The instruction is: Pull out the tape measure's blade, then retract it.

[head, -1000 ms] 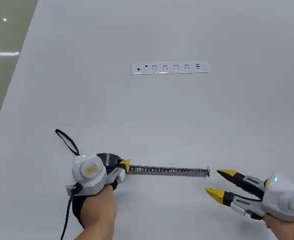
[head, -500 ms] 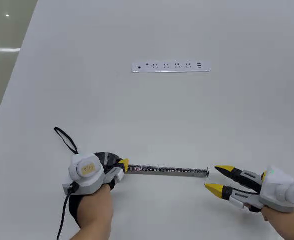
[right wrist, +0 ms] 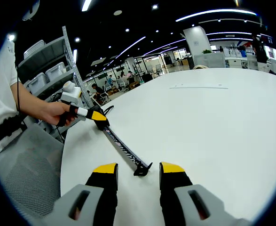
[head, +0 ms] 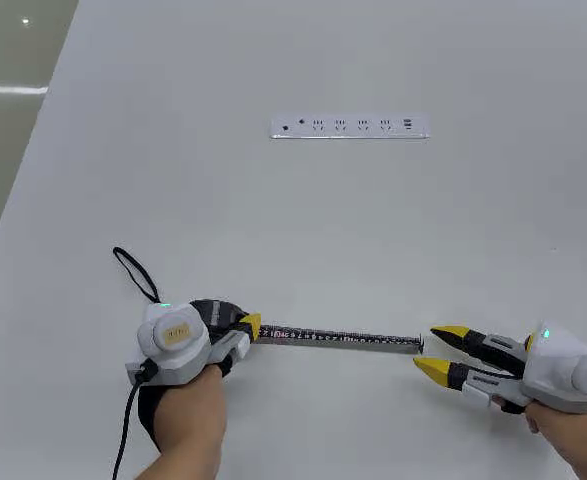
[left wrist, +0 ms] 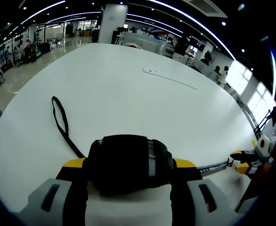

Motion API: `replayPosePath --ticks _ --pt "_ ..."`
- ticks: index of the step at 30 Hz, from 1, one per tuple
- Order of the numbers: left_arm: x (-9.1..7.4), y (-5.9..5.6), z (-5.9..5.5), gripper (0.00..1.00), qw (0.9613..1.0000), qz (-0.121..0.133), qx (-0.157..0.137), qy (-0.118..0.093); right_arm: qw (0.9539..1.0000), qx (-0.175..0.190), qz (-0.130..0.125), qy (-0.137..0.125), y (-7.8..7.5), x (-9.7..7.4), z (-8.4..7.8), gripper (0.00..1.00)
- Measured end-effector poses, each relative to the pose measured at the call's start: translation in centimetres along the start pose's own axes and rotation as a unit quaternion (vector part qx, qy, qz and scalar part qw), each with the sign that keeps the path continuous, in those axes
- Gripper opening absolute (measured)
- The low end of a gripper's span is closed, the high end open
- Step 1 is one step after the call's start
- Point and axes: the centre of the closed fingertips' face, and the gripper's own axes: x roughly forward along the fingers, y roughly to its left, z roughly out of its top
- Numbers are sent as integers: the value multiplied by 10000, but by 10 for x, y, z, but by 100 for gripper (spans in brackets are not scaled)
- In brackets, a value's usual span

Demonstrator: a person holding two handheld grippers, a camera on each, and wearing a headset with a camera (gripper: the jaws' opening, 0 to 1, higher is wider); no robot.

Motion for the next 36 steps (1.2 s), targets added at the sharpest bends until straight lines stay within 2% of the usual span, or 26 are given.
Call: replayPosePath --ticks 3,18,26,36 --pt "0 0 0 69 10000 4 0 -2 9999 -103 76 33 1 2 0 31" --pt "1 0 0 69 10000 4 3 11 9993 -122 313 143 -1 13 -6 24" --pt "0 0 0 69 10000 7 17 3 9990 -104 375 197 -1 16 -9 23" --pt "1 0 -1 70 10000 30 81 9 9985 -91 507 171 -1 15 -10 17"
